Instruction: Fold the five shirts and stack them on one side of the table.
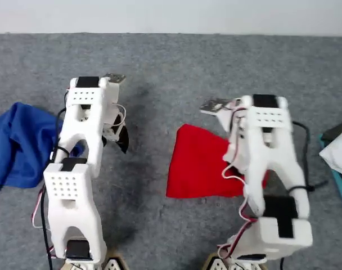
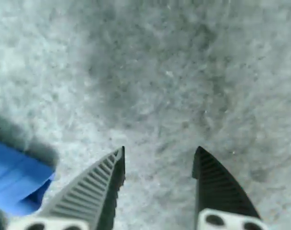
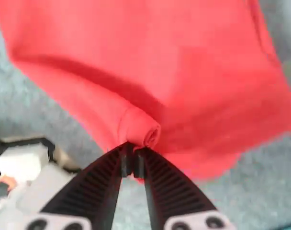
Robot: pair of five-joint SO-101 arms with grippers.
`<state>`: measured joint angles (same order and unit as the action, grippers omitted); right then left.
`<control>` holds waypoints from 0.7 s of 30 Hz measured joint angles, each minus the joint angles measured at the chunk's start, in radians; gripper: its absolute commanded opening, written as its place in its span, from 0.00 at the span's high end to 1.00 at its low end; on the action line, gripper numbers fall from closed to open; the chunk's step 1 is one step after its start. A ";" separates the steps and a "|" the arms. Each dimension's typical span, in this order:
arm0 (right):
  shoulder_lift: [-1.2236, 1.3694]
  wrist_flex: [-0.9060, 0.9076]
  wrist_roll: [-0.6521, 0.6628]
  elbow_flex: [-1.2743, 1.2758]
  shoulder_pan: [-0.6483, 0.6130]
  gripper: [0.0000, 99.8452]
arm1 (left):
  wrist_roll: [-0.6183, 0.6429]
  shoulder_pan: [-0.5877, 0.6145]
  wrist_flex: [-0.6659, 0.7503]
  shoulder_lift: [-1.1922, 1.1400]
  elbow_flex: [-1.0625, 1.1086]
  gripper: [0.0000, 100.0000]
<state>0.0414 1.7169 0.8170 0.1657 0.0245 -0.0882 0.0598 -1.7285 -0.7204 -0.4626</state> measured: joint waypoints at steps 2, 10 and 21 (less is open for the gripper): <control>-0.046 0.034 0.048 0.000 0.049 0.99 | 0.000 0.005 0.000 0.000 0.005 0.78; -0.149 0.037 0.221 0.169 0.245 0.98 | 0.000 0.002 0.000 0.000 0.006 0.78; -0.155 0.037 0.196 0.245 0.278 0.80 | 0.000 0.002 0.000 0.000 0.006 0.78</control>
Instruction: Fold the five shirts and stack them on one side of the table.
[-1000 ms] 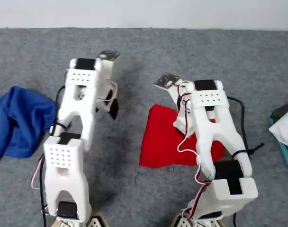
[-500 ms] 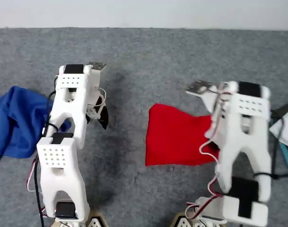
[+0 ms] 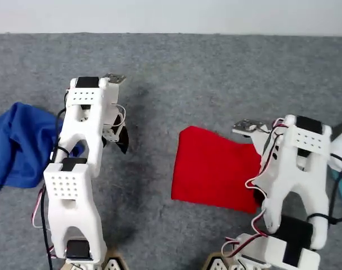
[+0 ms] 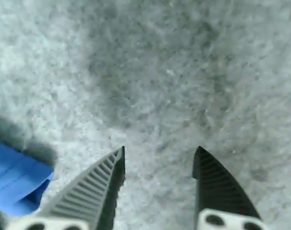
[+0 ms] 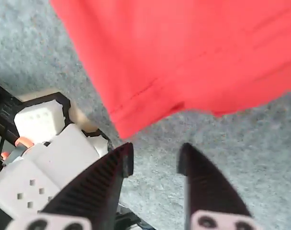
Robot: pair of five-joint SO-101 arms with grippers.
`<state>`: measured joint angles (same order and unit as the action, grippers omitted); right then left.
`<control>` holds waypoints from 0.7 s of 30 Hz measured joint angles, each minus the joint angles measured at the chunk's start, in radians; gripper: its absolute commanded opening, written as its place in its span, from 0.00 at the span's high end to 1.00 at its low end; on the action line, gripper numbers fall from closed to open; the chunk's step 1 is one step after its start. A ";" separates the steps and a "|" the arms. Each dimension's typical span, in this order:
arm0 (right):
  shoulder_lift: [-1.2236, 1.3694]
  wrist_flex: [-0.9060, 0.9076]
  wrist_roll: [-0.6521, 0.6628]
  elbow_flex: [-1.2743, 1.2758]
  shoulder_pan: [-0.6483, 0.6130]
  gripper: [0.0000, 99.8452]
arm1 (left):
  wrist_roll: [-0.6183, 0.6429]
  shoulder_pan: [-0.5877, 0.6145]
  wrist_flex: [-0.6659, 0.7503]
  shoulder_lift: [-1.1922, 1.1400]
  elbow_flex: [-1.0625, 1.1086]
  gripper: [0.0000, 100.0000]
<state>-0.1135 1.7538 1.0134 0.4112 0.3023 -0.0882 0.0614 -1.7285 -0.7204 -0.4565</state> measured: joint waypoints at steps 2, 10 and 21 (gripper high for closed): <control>-0.008 0.003 0.000 0.000 0.000 0.80 | 0.000 0.000 0.000 0.000 0.000 0.78; -0.144 -0.009 -0.121 -0.098 0.044 0.79 | 0.000 0.000 0.000 0.000 0.003 0.78; 0.074 -0.252 -0.870 -0.124 -0.215 0.53 | 0.000 0.000 0.000 0.012 0.003 0.84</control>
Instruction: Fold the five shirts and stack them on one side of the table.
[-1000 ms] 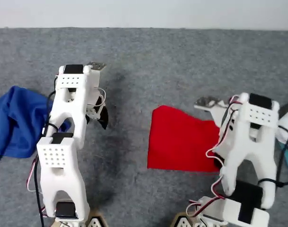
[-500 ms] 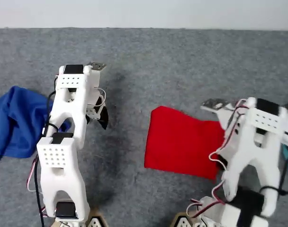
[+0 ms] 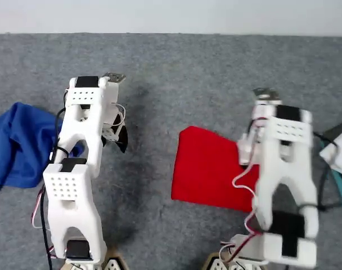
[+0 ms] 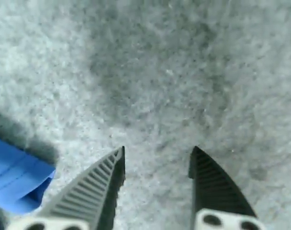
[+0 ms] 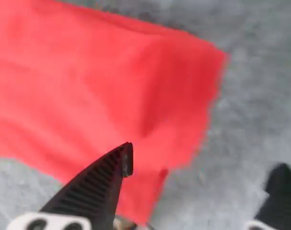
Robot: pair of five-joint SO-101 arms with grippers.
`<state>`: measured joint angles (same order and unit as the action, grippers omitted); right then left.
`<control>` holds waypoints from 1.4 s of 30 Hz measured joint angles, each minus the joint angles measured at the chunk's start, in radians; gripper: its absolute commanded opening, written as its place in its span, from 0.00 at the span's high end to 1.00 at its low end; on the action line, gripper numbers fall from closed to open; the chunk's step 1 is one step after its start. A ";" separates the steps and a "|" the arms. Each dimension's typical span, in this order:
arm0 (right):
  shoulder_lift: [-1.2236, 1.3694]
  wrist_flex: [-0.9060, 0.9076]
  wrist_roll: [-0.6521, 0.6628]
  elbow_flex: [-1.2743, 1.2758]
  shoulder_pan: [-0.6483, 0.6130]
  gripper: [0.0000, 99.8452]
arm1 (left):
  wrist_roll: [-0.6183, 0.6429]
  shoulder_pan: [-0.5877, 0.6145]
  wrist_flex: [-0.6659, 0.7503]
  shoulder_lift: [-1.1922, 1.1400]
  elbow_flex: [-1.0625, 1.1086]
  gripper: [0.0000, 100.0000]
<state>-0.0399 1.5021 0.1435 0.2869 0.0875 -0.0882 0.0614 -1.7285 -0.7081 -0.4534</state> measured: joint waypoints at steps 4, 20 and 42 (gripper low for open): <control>0.155 -0.018 -0.025 -0.114 -0.040 0.53 | 0.000 0.000 0.000 0.000 0.000 0.85; 0.789 0.153 -0.029 -0.694 0.040 0.84 | 0.000 0.000 0.000 0.002 0.092 0.86; 0.706 0.255 0.031 -0.941 -0.011 0.99 | 0.000 0.000 0.000 0.002 0.092 0.86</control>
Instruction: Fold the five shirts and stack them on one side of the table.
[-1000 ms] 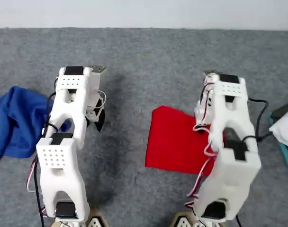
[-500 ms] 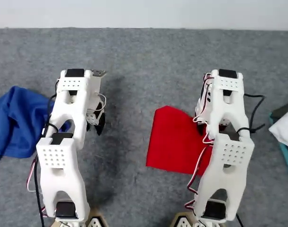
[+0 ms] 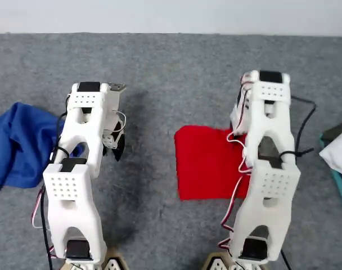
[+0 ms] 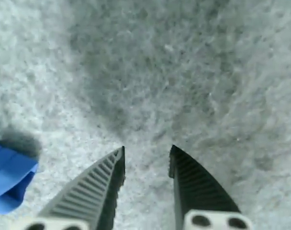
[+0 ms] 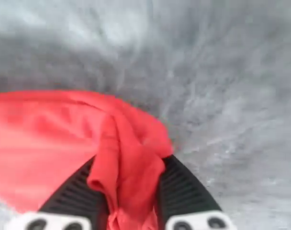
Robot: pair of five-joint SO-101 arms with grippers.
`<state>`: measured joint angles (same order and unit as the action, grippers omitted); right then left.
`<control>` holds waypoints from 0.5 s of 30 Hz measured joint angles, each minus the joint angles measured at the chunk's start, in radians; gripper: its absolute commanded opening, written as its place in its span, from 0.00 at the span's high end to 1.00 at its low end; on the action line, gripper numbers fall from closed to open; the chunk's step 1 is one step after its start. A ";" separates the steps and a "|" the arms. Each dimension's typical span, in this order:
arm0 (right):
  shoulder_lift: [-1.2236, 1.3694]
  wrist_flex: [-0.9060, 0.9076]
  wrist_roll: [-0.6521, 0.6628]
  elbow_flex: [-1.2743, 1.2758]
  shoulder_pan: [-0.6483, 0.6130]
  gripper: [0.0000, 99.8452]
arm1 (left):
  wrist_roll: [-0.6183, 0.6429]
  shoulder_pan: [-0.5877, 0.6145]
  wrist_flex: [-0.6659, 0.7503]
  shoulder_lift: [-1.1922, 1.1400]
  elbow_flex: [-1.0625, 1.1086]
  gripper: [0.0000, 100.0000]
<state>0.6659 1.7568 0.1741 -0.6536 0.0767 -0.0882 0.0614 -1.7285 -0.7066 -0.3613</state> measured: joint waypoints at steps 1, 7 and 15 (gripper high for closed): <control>-0.049 0.000 0.014 -0.012 0.008 0.99 | 0.000 0.000 0.000 0.000 0.000 0.86; -0.296 -0.015 0.046 -0.055 0.209 0.99 | 0.000 0.000 0.000 0.000 0.017 0.86; -0.334 -0.261 0.153 -0.055 0.655 0.99 | -0.002 0.000 0.000 0.000 0.100 0.86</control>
<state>0.3314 1.4960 0.3276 -0.7089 0.7319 -0.0898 0.0614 -1.7285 -0.7066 -0.2616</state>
